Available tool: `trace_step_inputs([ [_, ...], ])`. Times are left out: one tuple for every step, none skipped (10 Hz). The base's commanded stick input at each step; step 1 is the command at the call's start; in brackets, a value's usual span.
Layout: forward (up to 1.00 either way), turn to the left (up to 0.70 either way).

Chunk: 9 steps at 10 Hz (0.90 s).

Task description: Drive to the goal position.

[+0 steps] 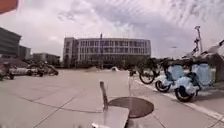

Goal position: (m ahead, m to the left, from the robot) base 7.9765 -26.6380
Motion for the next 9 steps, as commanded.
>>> trace_step_inputs([
  [0.70,0.14],
  [0.70,0.14],
  [0.70,0.14],
  [0.70,0.14],
  [0.70,0.14],
  [0.70,0.14],
  [0.70,0.10],
  [0.70,0.12],
  [0.70,0.14],
])
